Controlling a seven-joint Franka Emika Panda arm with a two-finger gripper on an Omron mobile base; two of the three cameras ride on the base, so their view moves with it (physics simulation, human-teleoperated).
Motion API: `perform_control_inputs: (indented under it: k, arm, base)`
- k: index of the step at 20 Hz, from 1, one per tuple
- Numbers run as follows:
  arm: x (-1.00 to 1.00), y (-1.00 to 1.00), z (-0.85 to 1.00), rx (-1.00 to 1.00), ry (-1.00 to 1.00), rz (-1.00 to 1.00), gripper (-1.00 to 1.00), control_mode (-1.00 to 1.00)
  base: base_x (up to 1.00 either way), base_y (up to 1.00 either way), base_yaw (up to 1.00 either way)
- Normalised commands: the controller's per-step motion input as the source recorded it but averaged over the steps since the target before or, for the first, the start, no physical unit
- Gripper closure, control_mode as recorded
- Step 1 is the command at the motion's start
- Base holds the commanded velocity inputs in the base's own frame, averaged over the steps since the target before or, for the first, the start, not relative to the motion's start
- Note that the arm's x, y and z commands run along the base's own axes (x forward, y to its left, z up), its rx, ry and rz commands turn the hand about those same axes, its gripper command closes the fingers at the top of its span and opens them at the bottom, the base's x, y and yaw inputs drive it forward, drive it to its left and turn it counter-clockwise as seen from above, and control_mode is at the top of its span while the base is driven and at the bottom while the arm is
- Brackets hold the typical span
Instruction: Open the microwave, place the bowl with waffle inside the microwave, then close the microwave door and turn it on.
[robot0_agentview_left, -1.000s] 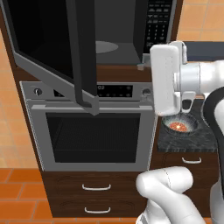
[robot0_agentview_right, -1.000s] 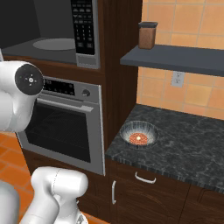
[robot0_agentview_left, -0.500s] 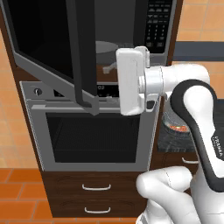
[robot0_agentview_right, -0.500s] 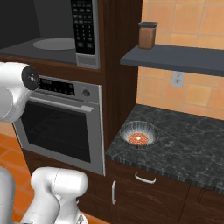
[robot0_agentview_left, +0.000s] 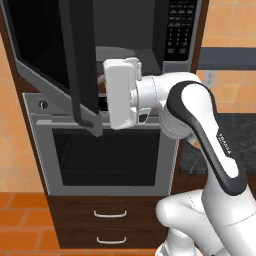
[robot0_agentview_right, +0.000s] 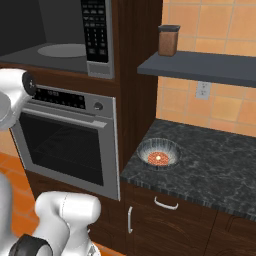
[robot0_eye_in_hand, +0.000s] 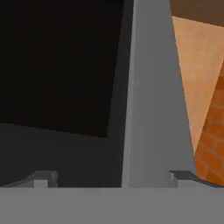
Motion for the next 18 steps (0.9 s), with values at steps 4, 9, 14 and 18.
perform_control_inputs:
  k: [4,9,14,18]
  arm:
    - [-0.01,0.99,-0.06,-0.09,-0.2,0.13,-1.0,-1.0]
    - [0.02,0.89,0.0,-0.01,-0.13,0.07,-1.0,-1.0]
    - [0.0,-0.06,0.0,0.03,-0.28,-0.03,-1.0,-1.0]
    - [-0.21,-1.0,0.0,0.0,-0.26,-0.26,-1.0,-1.0]
  base:
    - [0.0,0.0,0.0]
    - [0.0,0.0,0.0]
    - [0.0,0.0,0.0]
    - [0.0,0.0,0.0]
